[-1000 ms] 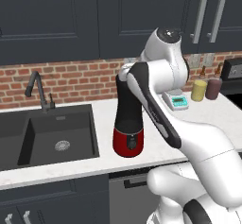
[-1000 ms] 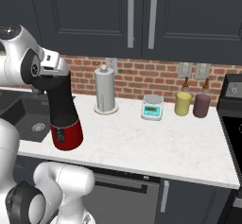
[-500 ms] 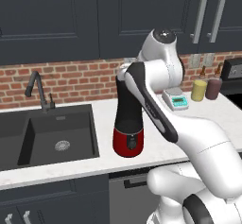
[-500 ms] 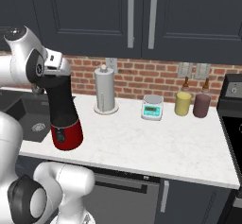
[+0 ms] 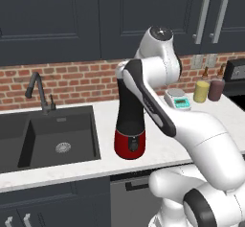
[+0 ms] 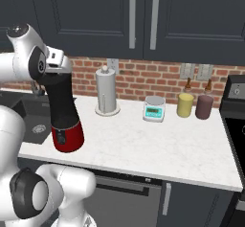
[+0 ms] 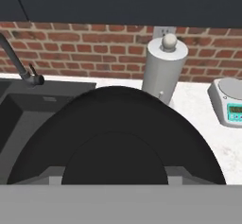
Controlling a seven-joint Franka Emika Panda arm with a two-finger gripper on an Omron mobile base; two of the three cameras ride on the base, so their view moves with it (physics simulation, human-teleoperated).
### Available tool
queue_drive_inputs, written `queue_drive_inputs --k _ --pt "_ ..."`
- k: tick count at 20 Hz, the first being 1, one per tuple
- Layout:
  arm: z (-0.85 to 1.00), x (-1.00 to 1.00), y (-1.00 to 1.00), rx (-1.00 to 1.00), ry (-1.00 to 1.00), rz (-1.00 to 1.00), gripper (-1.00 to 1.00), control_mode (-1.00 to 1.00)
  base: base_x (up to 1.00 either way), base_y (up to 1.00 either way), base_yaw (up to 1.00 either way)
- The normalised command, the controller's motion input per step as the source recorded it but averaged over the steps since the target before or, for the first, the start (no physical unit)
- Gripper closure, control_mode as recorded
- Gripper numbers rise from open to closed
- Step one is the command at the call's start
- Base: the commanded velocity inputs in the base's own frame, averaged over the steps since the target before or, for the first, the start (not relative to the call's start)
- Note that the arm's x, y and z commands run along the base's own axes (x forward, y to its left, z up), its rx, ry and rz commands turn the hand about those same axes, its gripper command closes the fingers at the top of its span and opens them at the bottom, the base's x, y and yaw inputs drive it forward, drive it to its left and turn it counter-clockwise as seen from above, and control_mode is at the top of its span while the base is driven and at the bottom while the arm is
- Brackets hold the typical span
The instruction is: Close the lid blender by securely placing the lid on top.
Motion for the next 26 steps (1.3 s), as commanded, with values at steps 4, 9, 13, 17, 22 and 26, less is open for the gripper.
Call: queue_drive_inputs --k 4,9,13,17,22,26 --pt "-0.15 0.25 0.09 0.0 0.0 0.0 1.0 -1.0 0.0 0.0 0.0" --pt "-0.19 0.19 0.01 0.0 0.0 0.0 1.0 -1.0 0.0 0.0 0.0" --pt "-0.22 0.13 0.0 0.0 0.0 0.0 1.0 -1.0 0.0 0.0 0.0" --pt "-0.25 0.16 0.0 0.0 0.0 0.0 1.0 -1.0 0.0 0.0 0.0" --pt "-0.2 0.19 0.0 0.0 0.0 0.0 1.0 -1.0 0.0 0.0 0.0" --pt "-0.17 0.19 0.0 0.0 0.0 0.0 1.0 -1.0 0.0 0.0 0.0"
